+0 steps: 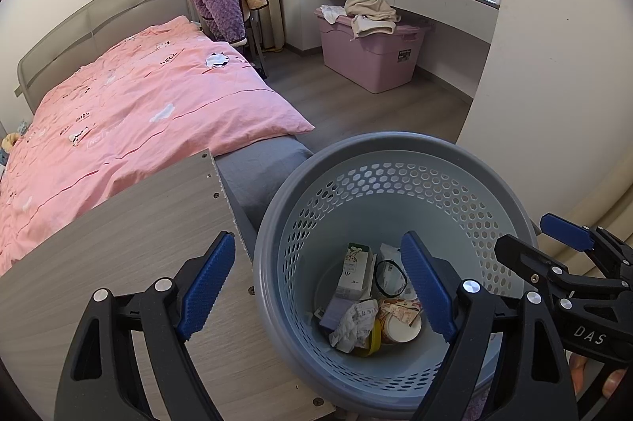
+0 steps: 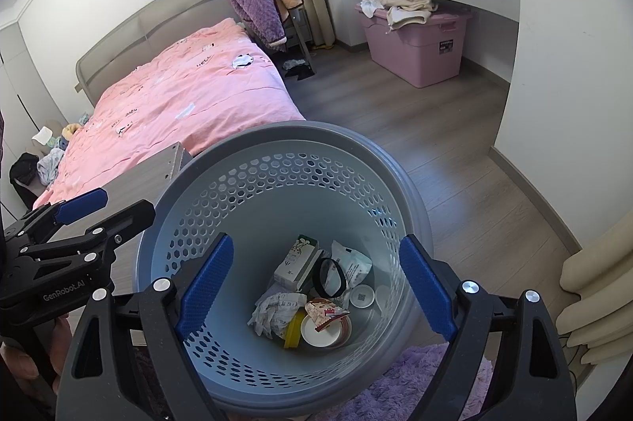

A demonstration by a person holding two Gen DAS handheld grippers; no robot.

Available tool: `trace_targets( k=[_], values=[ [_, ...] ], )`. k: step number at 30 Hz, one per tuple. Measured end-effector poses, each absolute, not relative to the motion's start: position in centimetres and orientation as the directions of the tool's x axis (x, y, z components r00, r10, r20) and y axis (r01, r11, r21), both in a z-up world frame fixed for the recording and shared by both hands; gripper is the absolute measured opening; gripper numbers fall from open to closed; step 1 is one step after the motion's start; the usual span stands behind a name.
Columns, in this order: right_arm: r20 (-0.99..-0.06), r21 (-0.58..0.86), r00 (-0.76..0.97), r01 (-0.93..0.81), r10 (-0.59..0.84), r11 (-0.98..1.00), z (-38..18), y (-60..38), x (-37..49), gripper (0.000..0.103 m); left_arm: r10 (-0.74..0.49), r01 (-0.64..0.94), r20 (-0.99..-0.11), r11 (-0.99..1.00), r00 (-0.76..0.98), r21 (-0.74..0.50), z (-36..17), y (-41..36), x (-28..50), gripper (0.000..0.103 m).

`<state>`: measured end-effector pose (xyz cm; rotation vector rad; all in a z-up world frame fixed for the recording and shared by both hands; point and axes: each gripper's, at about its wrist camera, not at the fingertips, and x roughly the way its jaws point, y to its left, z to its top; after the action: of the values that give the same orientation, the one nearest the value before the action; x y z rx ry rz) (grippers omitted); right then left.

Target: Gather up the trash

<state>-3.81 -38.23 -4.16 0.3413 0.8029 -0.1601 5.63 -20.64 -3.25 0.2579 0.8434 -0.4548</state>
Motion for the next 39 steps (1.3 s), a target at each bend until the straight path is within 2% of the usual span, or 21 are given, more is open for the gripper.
trace_targets(
  k=[39],
  values=[
    [-0.727,0.238,0.686,0.268,-0.011,0.934,-4.01,-38.23,-3.72,0.084,-0.277,0.496,-0.769,0.866,0.576,0.059,-3.38,-21.48,5.16,0.082]
  ],
)
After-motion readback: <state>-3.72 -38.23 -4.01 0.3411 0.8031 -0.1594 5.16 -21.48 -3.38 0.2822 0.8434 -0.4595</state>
